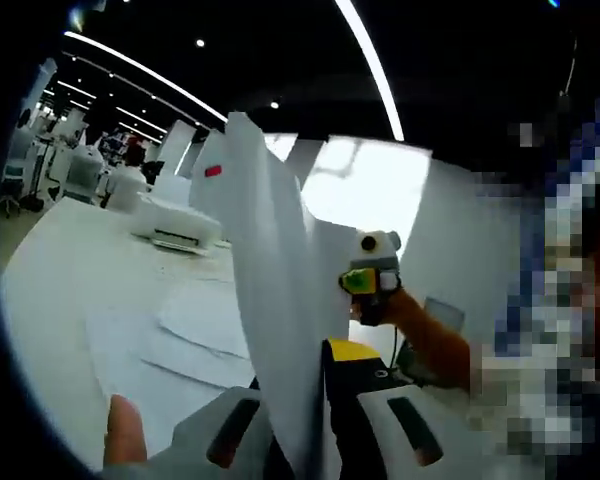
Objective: Organize the stack of printing papers by aligning and flattening the scattered papers on the table
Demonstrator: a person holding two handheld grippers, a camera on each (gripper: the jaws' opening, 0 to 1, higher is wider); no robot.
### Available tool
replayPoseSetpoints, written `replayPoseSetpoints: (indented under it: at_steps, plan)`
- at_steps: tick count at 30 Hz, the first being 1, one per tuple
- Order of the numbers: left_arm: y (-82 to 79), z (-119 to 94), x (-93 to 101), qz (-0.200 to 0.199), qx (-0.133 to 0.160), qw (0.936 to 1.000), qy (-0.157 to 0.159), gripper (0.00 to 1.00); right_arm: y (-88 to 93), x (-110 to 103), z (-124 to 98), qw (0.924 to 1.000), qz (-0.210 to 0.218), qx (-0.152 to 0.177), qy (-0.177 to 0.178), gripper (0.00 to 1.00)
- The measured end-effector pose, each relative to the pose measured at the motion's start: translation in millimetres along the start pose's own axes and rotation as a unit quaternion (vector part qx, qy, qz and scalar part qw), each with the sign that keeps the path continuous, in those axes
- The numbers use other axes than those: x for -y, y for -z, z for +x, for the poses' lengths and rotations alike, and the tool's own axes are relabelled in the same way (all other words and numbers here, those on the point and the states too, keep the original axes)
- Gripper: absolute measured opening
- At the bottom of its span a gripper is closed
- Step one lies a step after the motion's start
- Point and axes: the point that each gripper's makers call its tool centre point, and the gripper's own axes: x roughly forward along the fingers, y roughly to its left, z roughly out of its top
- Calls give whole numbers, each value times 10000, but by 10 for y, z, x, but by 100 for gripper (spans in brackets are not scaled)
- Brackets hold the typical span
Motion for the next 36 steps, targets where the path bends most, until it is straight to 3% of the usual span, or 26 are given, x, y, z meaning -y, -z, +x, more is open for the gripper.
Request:
replayPoseSetpoints:
  at_steps: [1,4,5,7,9,13,18,21,23,28,30,32,36]
  plan:
    - [-9,-9,-9,-23,5,10000,-1,6,14,28,-9,10000,-58,-30,39,0]
    - [-22,-63,37,-16,54,10000,11,6,104,127,-31,9973,-609,-150,382,17]
    - [-21,-98,61,-4,68,10000,4,6,177,195,-66,9947,-758,-347,605,21]
    - [-15,-149,80,9,72,10000,-29,6,267,369,-144,9841,-1219,-671,1102,32]
    - [-13,-222,100,-4,83,9999,-76,6,382,512,-248,9727,-1389,-1048,1535,44]
    - [-11,-406,161,170,110,9996,-175,6,635,706,-517,9460,-1730,-1797,2070,52]
    - [-9,-564,209,183,194,9993,-247,6,669,879,-785,9303,-2143,-1667,2467,75]
    - [-7,-629,255,140,166,9993,-302,6,760,991,-940,9201,-2187,-1893,2640,75]
    - [24,-666,306,88,33,9994,-327,6,848,1054,-1025,9219,-1948,-1988,2695,76]
    - [29,-754,428,184,-132,9990,-373,6,1038,1301,-1213,9096,-1879,-2276,2924,76]
    - [11,-782,471,214,-103,9991,-360,6,1073,1369,-1226,9119,-1805,-2235,2930,76]
    - [12,-781,490,211,-63,9992,-336,6,1064,1425,-1194,9197,-1647,-2002,2948,76]
    - [63,-770,498,63,117,9996,-243,6,1086,1519,-1174,9226,-1645,-1880,2939,71]
